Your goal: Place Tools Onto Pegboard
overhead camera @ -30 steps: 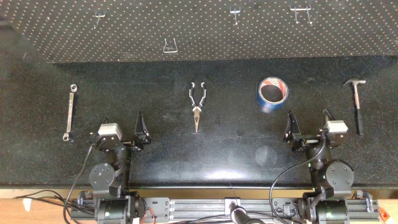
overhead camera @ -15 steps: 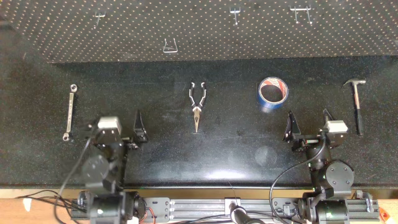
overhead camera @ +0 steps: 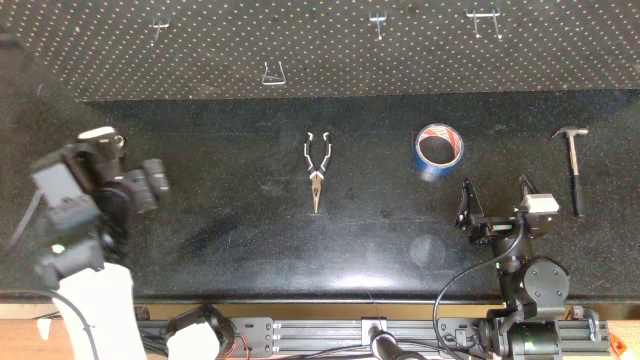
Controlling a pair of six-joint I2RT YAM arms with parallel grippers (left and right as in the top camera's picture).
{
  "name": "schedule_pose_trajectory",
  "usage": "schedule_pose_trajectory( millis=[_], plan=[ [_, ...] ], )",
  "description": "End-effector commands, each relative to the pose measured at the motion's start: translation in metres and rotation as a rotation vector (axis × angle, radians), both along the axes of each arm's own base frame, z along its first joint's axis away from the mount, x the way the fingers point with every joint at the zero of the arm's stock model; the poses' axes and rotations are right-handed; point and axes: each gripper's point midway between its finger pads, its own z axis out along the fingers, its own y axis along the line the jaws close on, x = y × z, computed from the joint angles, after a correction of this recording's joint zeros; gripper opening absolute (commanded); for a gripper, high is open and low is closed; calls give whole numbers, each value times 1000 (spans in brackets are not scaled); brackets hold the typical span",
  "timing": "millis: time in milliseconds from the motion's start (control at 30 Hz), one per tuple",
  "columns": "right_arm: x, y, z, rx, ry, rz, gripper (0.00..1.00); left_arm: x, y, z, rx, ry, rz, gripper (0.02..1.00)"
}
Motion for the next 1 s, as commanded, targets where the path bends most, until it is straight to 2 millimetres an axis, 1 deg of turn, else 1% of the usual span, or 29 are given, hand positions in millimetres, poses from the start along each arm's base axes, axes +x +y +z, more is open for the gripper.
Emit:
schedule_pose_trajectory(
  millis=[33,100,167,267,333,433,500,633,700,800,867,1000],
  plan=[
    [-1,5,0,13,0,24,989,-35,55,3,141,177,69,993],
    [-1,5,0,13,-1,24,989,-46,68,2,172,218,56,993],
    [-1,5,0,13,0,24,989,-55,75,0,164,230,28,993],
    [-1,5,0,13,0,24,989,-70,83,-2,135,230,13,993],
    [-1,5,0,13,0,24,989,-77,84,-5,109,226,-2,993],
    [-1,5,0,13,0,24,989,-81,87,-13,77,239,-32,993],
    [-1,5,0,13,0,24,989,-80,89,-24,50,266,-55,996],
    [-1,5,0,13,0,24,989,-70,105,-50,-9,295,-48,996],
    [-1,5,0,13,0,24,989,-68,106,-66,-77,310,-16,996],
    [-1,5,0,13,0,24,989,-57,107,-80,-135,284,-41,996],
    [-1,5,0,13,0,24,989,-47,109,-89,-172,244,-71,996],
    [-1,5,0,13,0,24,987,-32,109,-102,-202,218,-205,993]
  ],
)
